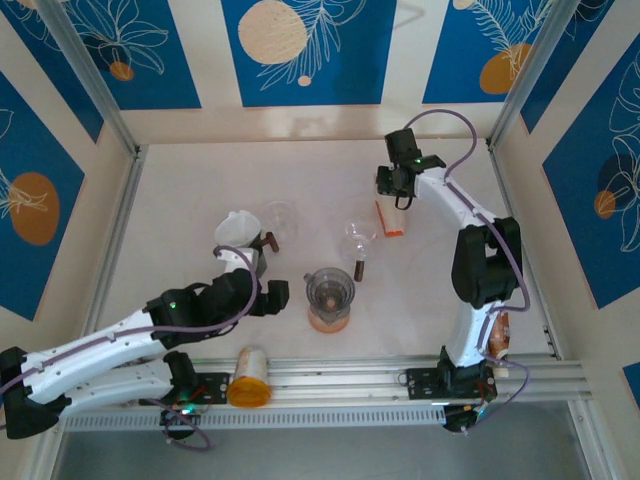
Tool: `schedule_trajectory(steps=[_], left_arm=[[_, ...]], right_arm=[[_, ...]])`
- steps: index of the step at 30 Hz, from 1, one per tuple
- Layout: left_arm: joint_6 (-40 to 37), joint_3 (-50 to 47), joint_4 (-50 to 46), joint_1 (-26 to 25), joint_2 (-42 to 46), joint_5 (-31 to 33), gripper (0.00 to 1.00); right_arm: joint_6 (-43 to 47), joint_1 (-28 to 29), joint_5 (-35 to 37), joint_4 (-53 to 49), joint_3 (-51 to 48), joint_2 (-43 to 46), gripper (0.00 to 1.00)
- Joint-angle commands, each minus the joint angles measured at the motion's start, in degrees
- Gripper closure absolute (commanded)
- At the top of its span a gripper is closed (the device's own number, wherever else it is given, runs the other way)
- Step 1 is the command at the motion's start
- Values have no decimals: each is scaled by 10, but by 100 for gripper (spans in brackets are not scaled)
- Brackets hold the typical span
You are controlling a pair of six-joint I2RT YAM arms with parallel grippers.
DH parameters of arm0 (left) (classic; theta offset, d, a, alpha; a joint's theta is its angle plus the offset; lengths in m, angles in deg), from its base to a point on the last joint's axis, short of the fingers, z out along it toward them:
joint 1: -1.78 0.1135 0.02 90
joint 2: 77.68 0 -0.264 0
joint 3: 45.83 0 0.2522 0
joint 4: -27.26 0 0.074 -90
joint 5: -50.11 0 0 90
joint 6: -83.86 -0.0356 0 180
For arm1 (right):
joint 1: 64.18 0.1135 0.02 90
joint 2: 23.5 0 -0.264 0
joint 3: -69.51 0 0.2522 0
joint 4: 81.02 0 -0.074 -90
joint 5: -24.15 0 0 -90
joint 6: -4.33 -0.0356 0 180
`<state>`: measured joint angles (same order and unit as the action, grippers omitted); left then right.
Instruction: Place the coffee filter in the dripper
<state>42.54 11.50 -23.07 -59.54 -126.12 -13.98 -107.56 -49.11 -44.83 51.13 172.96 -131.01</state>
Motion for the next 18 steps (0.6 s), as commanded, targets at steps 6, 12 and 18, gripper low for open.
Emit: schedule_trajectory(steps=[6, 12, 18], left_arm=[[-17, 8, 10, 14, 0, -15, 0], [-17, 5, 15, 19, -2, -22, 0], [-17, 5, 17, 23, -5, -26, 0]], right_arm=[[-25, -3, 16, -19, 24, -18, 75], [-29, -2, 28, -26, 29, -34, 76], [-26, -3, 40, -29, 36, -46, 82]])
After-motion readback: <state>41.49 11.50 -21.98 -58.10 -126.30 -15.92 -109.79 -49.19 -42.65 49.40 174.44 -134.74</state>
